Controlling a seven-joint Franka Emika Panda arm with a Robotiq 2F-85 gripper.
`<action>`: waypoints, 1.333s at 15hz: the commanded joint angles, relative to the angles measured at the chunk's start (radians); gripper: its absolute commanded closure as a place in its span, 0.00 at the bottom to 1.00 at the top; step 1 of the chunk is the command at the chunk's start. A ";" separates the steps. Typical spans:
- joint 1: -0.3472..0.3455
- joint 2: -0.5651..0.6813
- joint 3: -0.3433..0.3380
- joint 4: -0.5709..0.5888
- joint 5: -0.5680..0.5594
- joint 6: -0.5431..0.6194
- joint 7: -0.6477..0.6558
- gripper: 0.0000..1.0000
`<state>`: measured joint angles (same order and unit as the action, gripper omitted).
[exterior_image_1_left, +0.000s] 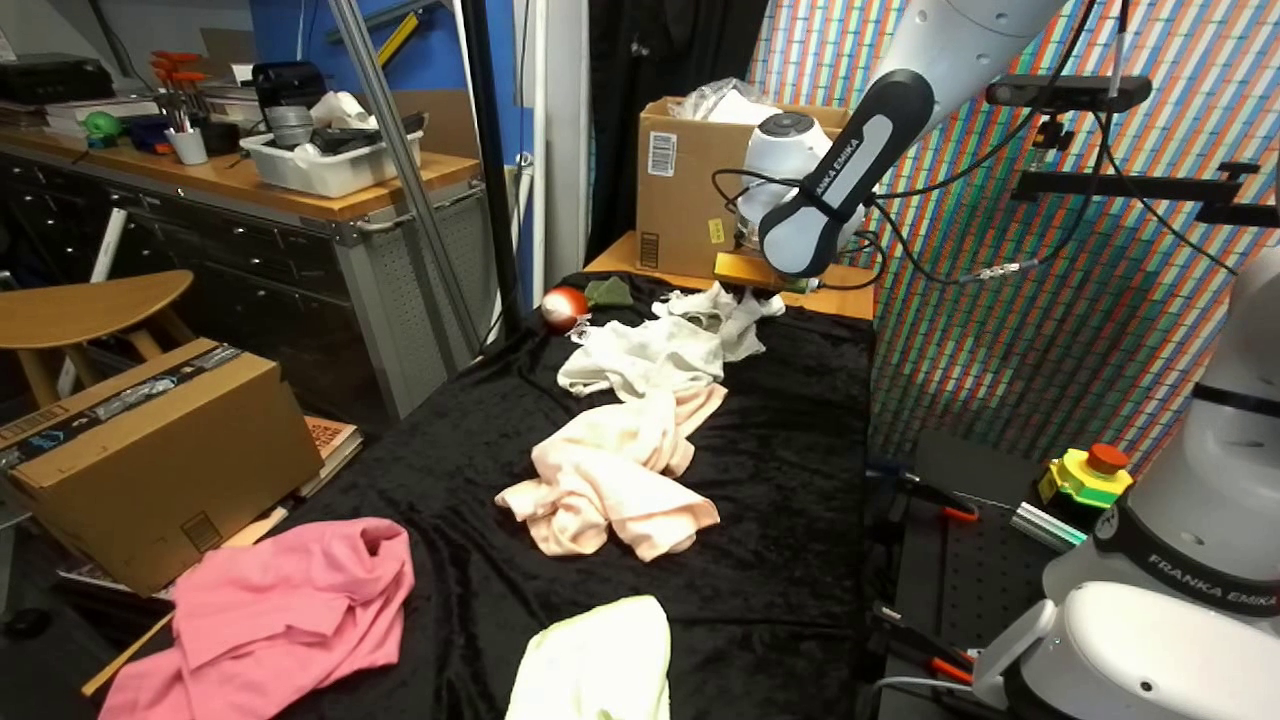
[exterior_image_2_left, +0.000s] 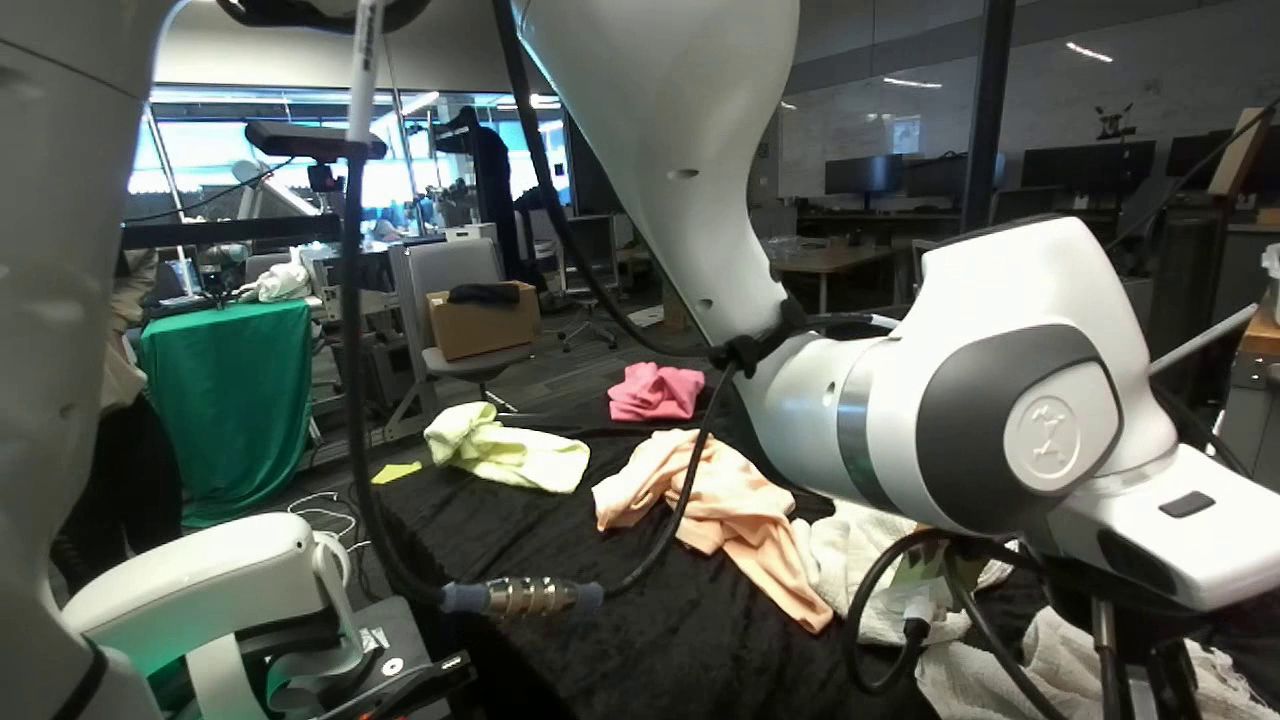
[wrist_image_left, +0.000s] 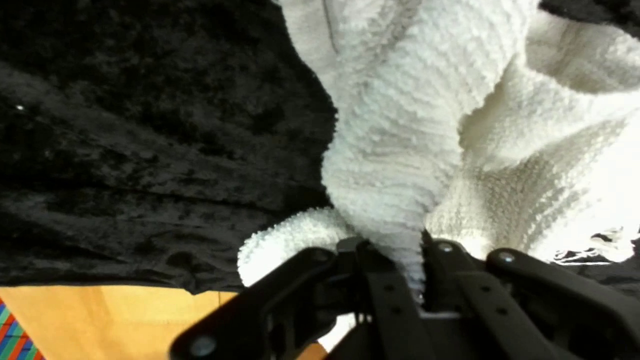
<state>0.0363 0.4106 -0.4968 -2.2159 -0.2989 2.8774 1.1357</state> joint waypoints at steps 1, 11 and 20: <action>0.083 -0.013 -0.062 0.021 -0.041 0.026 0.020 0.89; 0.321 -0.115 -0.123 0.073 -0.239 0.091 0.049 0.90; 0.428 -0.142 -0.073 0.117 -0.276 0.090 0.034 0.91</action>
<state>0.4582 0.2624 -0.5839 -2.1136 -0.5794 2.9474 1.1741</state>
